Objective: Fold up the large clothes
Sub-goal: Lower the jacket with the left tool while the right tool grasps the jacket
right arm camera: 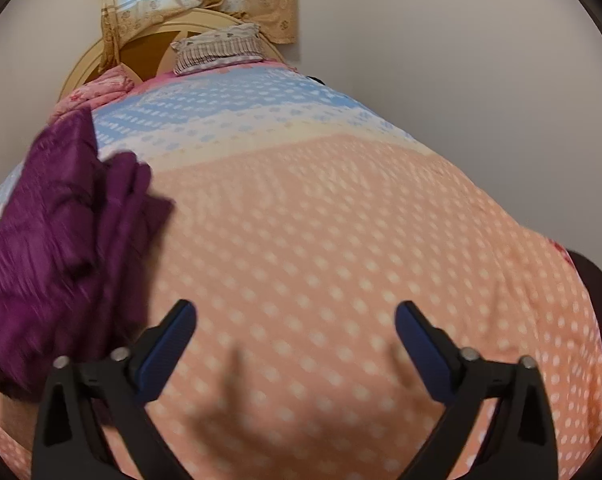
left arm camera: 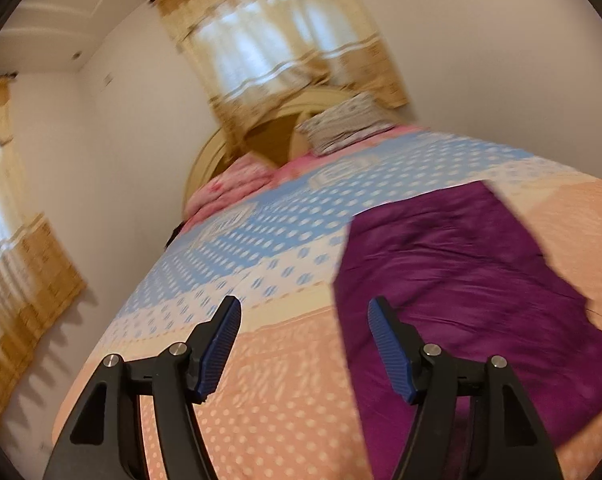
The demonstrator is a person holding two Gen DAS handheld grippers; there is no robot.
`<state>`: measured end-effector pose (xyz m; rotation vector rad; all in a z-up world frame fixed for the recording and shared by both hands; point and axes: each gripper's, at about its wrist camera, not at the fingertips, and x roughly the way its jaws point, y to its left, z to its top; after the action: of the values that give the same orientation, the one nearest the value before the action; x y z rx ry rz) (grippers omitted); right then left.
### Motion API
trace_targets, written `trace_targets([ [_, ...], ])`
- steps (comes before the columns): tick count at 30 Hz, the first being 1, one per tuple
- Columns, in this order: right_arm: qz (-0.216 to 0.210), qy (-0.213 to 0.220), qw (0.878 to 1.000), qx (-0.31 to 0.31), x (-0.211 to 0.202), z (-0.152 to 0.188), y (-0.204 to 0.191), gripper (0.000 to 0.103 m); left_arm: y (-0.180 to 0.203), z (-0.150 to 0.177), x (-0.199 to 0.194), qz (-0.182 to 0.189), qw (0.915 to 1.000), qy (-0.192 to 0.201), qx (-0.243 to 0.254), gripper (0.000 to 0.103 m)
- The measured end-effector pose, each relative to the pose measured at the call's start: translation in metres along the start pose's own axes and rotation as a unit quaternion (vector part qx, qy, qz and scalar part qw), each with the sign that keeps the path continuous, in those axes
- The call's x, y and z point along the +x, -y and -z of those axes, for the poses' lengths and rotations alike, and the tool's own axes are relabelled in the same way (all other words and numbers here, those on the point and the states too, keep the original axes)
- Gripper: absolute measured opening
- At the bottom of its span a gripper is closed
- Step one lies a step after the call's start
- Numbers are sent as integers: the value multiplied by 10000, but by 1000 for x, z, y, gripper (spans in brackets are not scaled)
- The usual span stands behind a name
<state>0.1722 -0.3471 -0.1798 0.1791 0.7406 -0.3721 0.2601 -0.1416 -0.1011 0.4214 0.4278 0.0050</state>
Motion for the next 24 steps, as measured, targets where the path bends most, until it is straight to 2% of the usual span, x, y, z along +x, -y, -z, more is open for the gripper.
trace_targets([
  [4, -221, 153, 9996, -24, -3, -43, -36, 87, -7, -9, 51, -425, 9977, -443, -300, 68],
  [6, -321, 169, 9993, -89, -1, -64, -58, 79, -7, -13, 72, -477, 9958, -624, -462, 68],
  [8, -455, 183, 9988, -73, 4, -87, -84, 66, -6, -15, 91, -530, 9938, -781, -589, 68],
  [13, -552, 369, 9978, 55, 21, -122, -137, 60, -7, -15, 114, -546, 9900, -974, -867, 69],
  [15, -713, 354, 9968, 101, 40, -123, -154, 54, -6, -17, 120, -547, 9899, -964, -886, 70],
  [16, -720, 331, 9968, 109, 48, -121, -158, 49, -5, -17, 123, -526, 9899, -967, -895, 71],
  [17, -703, 283, 9971, 122, 55, -116, -161, 47, -2, -18, 128, -449, 9900, -976, -909, 72],
  [21, -561, -59, 9983, 133, 88, -80, -158, 47, 21, -15, 139, -162, 9912, -1059, -782, 74],
  [24, -530, -125, 9978, 387, 98, -62, -137, 47, 45, -11, 138, -10, 9929, -1005, -637, 75],
])
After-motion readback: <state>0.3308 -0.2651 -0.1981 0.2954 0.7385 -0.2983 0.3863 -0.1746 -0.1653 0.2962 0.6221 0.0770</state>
